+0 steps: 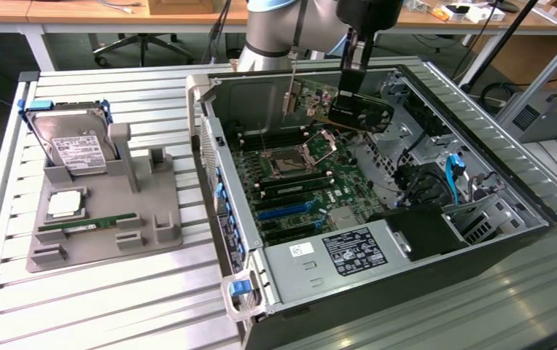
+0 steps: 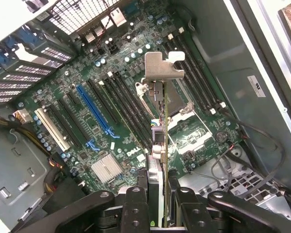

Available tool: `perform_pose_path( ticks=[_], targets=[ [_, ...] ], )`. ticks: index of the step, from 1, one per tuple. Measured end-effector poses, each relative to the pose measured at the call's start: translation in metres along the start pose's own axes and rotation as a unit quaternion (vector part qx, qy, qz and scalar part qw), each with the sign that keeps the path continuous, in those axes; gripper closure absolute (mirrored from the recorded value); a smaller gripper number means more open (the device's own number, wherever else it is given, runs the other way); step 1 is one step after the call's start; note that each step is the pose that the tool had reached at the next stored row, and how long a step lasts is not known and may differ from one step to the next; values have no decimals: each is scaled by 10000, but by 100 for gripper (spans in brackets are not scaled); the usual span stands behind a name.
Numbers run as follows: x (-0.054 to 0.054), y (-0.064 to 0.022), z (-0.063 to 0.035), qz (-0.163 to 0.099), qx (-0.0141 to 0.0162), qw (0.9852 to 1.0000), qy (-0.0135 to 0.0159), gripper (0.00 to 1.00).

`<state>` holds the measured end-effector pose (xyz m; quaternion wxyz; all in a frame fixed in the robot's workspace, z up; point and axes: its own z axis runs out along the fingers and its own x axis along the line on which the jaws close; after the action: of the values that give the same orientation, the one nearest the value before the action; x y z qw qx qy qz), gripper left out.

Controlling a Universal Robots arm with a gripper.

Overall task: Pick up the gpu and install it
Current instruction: 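Insert the gpu into the slot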

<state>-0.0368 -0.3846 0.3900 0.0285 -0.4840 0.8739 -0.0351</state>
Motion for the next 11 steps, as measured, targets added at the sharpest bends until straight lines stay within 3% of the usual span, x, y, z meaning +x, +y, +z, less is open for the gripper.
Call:
perform_pose_path(
  ticks=[11],
  targets=[
    [0,0,0,-101,1,9999,-6,73]
  ],
)
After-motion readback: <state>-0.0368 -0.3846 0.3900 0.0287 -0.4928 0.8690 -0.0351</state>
